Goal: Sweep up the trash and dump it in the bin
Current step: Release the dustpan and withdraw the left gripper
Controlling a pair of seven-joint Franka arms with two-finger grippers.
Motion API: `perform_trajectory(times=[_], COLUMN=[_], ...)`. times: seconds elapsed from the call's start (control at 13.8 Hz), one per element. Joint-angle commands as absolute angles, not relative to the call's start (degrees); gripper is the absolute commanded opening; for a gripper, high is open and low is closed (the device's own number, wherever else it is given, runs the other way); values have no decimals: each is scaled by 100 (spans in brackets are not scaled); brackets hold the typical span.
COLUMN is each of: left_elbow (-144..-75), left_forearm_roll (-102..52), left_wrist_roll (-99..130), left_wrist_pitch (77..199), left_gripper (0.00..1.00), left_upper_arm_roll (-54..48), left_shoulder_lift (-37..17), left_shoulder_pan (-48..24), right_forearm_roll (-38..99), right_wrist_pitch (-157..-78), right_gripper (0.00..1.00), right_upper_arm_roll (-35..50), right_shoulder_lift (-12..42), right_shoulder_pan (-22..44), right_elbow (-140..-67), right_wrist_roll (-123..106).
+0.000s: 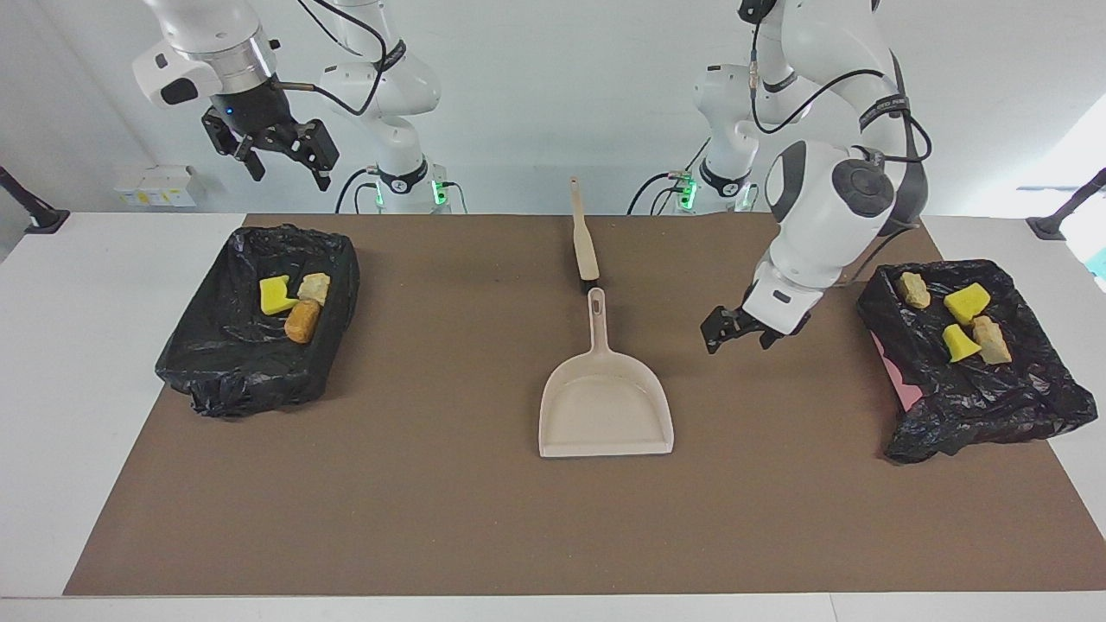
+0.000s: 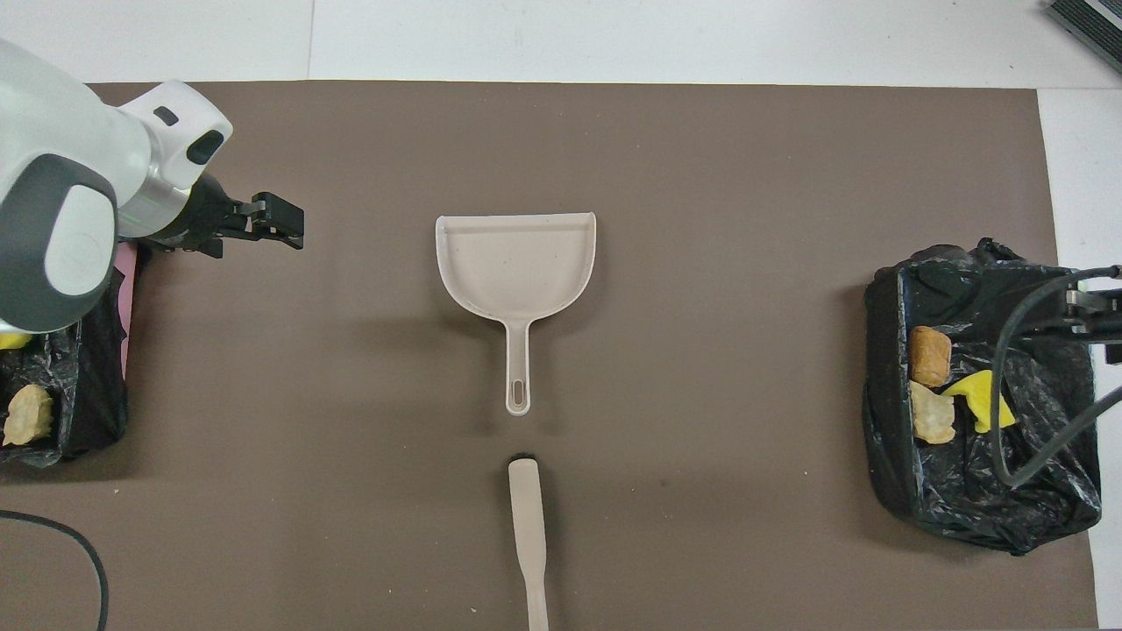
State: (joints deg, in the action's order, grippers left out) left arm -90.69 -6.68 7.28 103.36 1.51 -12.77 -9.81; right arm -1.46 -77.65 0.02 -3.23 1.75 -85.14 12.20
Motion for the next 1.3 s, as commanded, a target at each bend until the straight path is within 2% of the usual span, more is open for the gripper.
perform_trajectory(times=[0.0, 1.23], left_elbow=[-9018, -9097], left_forearm_roll=[-196, -44], left_wrist_roll=[458, -316], left_wrist_pitch=[10037, 9053], left_gripper=[100, 100], left_upper_arm_roll=[105, 308], left_shoulder_lift=[-1055, -44], left_shoulder_pan=[-896, -598], right_forearm_roll=[-220, -220], right_wrist_pitch=[-7734, -7734], right_gripper=[100, 100], right_upper_arm_roll=[35, 35], right_shoulder_lift=[-352, -352], right_shoulder_pan=[114, 114], right_elbow=[-8525, -8525], right_wrist_roll=[1037, 1037])
